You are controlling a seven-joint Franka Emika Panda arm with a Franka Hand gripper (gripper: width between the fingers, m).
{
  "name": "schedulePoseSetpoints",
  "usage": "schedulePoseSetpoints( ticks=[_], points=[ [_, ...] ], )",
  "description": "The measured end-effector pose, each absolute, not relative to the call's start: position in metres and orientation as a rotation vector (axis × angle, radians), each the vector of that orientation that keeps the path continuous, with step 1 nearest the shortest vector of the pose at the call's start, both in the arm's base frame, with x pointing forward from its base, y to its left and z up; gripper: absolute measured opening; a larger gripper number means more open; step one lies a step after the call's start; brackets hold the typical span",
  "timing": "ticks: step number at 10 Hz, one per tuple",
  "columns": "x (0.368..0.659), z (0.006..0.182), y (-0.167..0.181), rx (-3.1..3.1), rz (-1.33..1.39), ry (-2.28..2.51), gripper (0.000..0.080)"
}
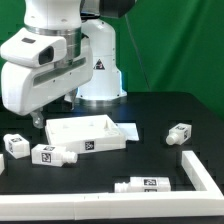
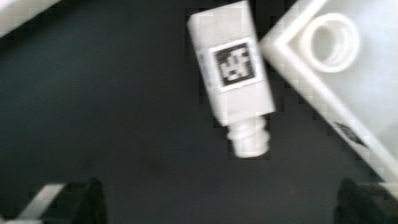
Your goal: Assemble one leg
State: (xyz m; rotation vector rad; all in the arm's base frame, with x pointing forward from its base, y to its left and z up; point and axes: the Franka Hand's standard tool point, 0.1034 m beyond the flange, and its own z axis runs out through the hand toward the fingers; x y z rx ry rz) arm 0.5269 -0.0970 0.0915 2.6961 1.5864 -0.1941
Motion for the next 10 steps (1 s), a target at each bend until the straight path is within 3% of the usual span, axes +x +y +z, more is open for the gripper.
schedulePoseSetpoints(
  ticks=[1,4,8,10],
  points=[
    [0.540,0.087,-0.081,2.664,-0.136,1.620,0.0649],
    [0.580,0.104,-0.049,2.621,-0.013,1.630,0.0649],
    [0.580,0.102,-0.050,2.619,-0.016,1.633,0.0649],
    [0.587,0.089,-0.025,2.653,-0.003,1.588,0.0649]
  ],
)
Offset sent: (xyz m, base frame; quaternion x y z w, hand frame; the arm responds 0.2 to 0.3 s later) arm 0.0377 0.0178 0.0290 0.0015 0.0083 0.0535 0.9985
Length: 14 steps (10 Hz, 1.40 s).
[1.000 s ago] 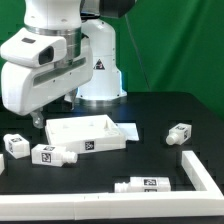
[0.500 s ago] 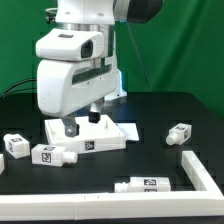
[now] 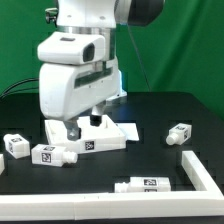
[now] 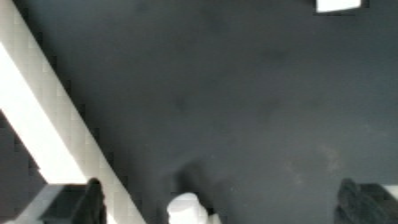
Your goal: Assemble one leg
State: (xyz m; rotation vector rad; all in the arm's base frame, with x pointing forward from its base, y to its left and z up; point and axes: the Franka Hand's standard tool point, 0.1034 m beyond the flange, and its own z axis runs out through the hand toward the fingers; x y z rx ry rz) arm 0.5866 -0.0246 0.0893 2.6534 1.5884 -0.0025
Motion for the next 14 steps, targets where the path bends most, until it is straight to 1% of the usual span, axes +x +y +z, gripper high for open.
schedulePoseSetpoints(
  ticks=[2,3,8,9,11,12,14],
  points=[
    [0.613,0.076,0.033,2.724,0.049,1.505,0.0649],
    [0.624,0.077,0.049,2.727,0.086,1.480,0.0649],
    [0.624,0.076,0.051,2.731,0.101,1.469,0.0649],
    [0.626,0.069,0.054,2.723,0.123,1.473,0.0649],
    [0.626,0.047,0.061,2.734,0.117,1.477,0.0649],
    [0.624,0.040,0.060,2.736,0.113,1.477,0.0649],
    [0.621,0.029,0.060,2.740,0.103,1.478,0.0649]
  ],
)
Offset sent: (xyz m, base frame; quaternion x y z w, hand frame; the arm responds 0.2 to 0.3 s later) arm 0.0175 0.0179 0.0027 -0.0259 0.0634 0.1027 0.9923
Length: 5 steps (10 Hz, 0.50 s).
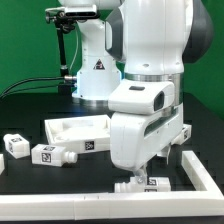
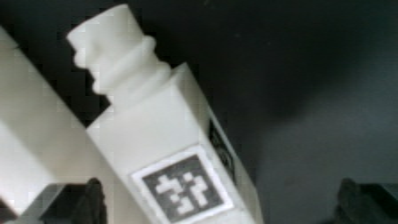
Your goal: Assemble one leg
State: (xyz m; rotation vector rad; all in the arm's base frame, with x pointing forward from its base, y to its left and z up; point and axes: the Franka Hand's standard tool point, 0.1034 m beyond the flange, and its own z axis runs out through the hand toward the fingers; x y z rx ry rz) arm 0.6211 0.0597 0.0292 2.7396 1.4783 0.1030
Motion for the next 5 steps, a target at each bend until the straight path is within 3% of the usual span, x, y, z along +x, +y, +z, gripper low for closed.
schedulePoseSetpoints(
  ticks=[5],
  points=[
    [0.6204,0.0186,0.0516,2.750,0.089,1.465,0.0649]
  ],
)
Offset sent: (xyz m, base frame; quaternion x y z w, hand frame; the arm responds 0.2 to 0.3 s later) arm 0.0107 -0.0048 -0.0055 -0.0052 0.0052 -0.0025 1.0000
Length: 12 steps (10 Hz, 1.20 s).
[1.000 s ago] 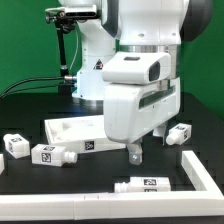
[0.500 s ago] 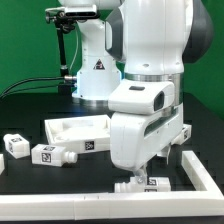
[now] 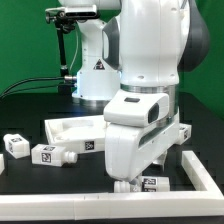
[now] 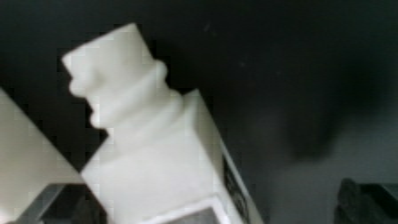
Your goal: Assemble one leg
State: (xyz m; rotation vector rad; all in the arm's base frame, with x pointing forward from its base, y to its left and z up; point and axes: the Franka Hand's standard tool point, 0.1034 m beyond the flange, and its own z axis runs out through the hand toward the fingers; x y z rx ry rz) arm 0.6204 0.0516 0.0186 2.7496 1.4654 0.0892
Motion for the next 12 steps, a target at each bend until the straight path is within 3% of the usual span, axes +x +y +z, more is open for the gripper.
schedulePoseSetpoints(
  ticks=[3,4,5,6,7,9,11,12],
  points=[
    [0.618,0.013,0.051,2.752,0.089,1.462,0.0649],
    [0.617,0.013,0.051,2.752,0.089,1.462,0.0559],
    [0.617,0.013,0.051,2.752,0.089,1.462,0.0377],
    [0.617,0.013,0.051,2.752,0.089,1.462,0.0377],
    [0.617,0.013,0.051,2.752,0.089,1.462,0.0281],
    [0.608,0.019,0.050,2.815,0.109,1.333,0.0281],
    [0.560,0.039,0.064,2.979,0.037,0.975,0.0281],
    [0.549,0.049,0.069,3.007,0.004,0.920,0.0281]
  ],
)
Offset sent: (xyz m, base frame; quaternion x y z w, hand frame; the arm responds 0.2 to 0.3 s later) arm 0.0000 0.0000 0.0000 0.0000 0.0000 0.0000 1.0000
